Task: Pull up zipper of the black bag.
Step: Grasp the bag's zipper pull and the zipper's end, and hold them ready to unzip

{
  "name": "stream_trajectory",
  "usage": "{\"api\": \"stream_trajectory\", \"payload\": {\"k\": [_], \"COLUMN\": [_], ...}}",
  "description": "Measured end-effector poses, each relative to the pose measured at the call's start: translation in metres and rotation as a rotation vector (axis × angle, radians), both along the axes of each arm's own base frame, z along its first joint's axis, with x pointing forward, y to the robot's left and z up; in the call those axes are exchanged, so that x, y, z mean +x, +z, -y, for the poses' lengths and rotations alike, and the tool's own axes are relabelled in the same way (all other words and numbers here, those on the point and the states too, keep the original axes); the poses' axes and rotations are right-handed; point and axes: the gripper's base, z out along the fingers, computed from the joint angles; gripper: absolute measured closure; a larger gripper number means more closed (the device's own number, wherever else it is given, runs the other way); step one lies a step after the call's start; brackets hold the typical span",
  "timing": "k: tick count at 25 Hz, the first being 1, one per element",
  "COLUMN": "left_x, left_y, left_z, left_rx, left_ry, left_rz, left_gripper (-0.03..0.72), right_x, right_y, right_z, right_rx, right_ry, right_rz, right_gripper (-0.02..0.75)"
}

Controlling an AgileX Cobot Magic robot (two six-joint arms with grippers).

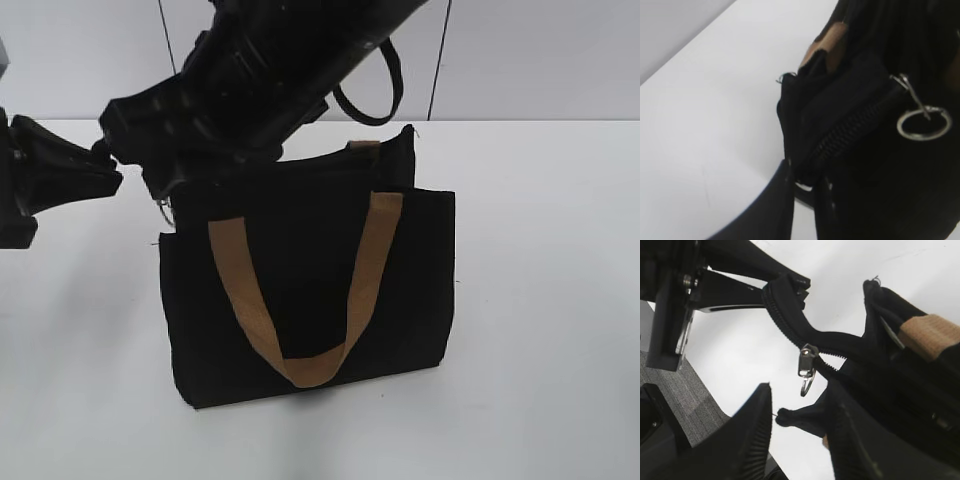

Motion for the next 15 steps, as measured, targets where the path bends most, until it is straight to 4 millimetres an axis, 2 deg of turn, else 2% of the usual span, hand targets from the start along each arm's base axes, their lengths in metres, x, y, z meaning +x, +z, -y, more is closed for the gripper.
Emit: {"api": "stream_trajectory", "payload": {"k": [6,15], "left_x": [-0.005,-0.006], "left_y": [0.014,0.017], "left_z": [0.0,0.0], "left_rx": [-0.039,-0.04], "left_ry": [0.023,0.024], "left_rz": [0.046,0.057], "left_gripper": [0.615,0.617], "right_x": [-0.005,0.001], "right_y": [-0.012,-0.029], "right_z": [-0.012,-0.018], "right_rx": [-0.015,-0.03], "right_ry": [0.034,0.017], "right_rz": [-0.021,-0.044], "right_gripper": [0.494,0.494]}}
